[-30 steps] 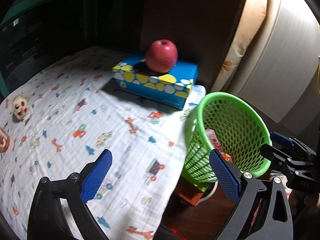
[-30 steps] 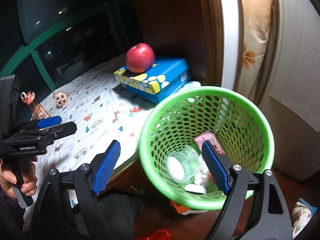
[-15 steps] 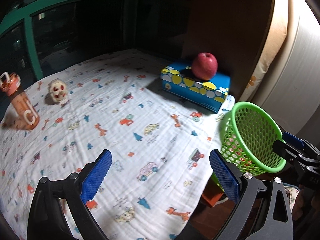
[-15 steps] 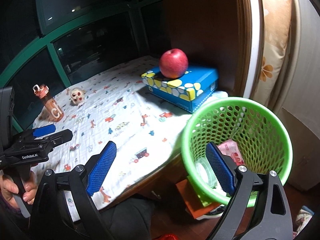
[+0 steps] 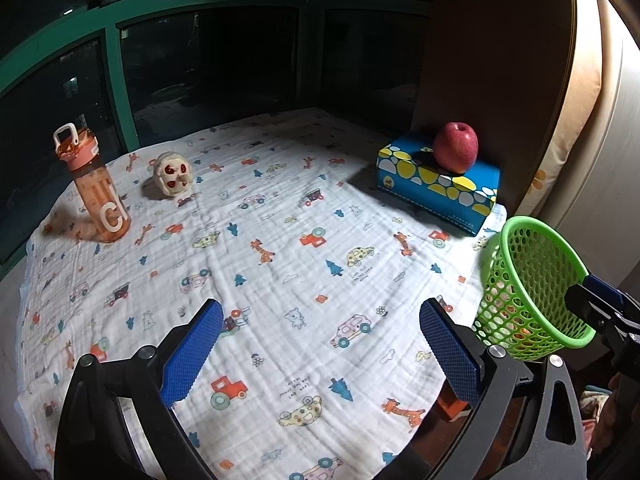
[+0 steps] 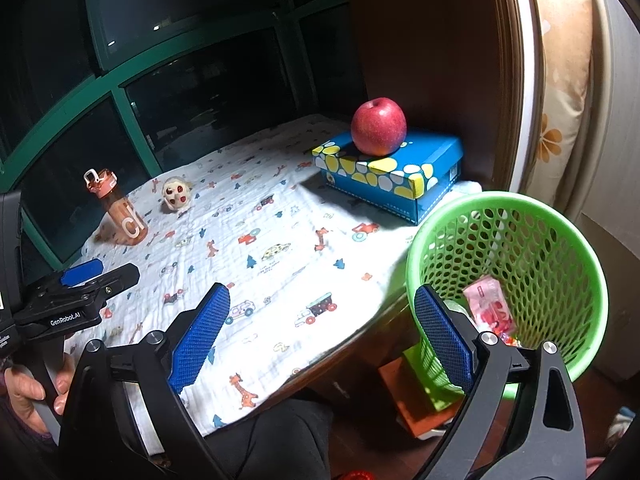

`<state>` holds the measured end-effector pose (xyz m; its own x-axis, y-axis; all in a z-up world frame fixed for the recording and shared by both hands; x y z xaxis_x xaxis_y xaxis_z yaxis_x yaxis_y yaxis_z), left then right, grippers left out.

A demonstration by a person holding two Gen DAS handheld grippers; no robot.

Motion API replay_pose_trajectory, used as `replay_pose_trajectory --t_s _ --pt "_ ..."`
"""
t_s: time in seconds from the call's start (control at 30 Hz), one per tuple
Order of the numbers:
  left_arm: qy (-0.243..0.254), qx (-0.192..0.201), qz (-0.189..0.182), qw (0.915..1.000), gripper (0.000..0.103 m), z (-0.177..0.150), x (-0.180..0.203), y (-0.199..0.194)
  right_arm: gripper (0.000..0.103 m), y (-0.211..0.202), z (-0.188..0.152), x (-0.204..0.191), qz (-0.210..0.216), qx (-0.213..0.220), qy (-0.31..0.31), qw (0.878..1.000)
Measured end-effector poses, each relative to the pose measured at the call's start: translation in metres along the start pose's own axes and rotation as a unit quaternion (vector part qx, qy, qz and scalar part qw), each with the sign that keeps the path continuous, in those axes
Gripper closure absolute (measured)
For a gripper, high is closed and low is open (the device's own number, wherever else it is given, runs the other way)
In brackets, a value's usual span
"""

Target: Collect trash

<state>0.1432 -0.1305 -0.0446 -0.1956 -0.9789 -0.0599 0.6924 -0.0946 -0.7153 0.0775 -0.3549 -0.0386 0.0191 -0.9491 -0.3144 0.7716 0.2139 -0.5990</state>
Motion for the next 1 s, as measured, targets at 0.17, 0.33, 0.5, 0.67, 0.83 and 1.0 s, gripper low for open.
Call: replay_pose_trajectory --t_s 0.17,0.33,0.5,0.67,0.83,1.0 --pt "0.001 0.007 0.016 0.9999 0.008 -0.001 -0.004 -0.003 0.010 -0.003 -0.002 -0.002 0.002 0.004 0.004 1.000" --pt "-0.005 0.009 0.020 0.9997 0.008 -0.003 -0.009 -0.006 0.010 -0.002 -0.003 -0.007 0.005 0.003 0.002 1.000" --pt "-0.009 0.010 0.025 0.9996 0.008 -0.003 -0.013 -0.008 0.009 -0.001 -0.004 -0.010 0.004 0.003 -0.002 1.000" --pt "-0.009 0.008 0.029 0.9995 0.008 -0.004 -0.014 -0.007 0.009 -0.001 -0.005 -0.011 0.006 0.003 -0.002 1.000" --pt "-0.009 0.008 0.030 0.9995 0.008 -0.004 -0.013 -0.007 0.009 0.000 -0.005 -0.010 0.004 0.004 -0.002 1.000" --pt "-0.010 0.008 0.031 0.9994 0.008 -0.004 -0.014 -0.007 0.009 0.001 -0.006 -0.010 0.004 0.002 -0.002 1.000"
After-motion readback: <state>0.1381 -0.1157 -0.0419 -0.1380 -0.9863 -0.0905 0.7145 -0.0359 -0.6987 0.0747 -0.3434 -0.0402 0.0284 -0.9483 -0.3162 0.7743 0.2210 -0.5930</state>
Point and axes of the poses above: each gripper's, at about its wrist camera, not at the fingertips, and y roughly the way its jaws point, x to its right, z to its top, the point moved 10 cm from there along y, roughly the way its jaws point, and after that the axes turned 9 degrees about z, right-handed, at the moved point
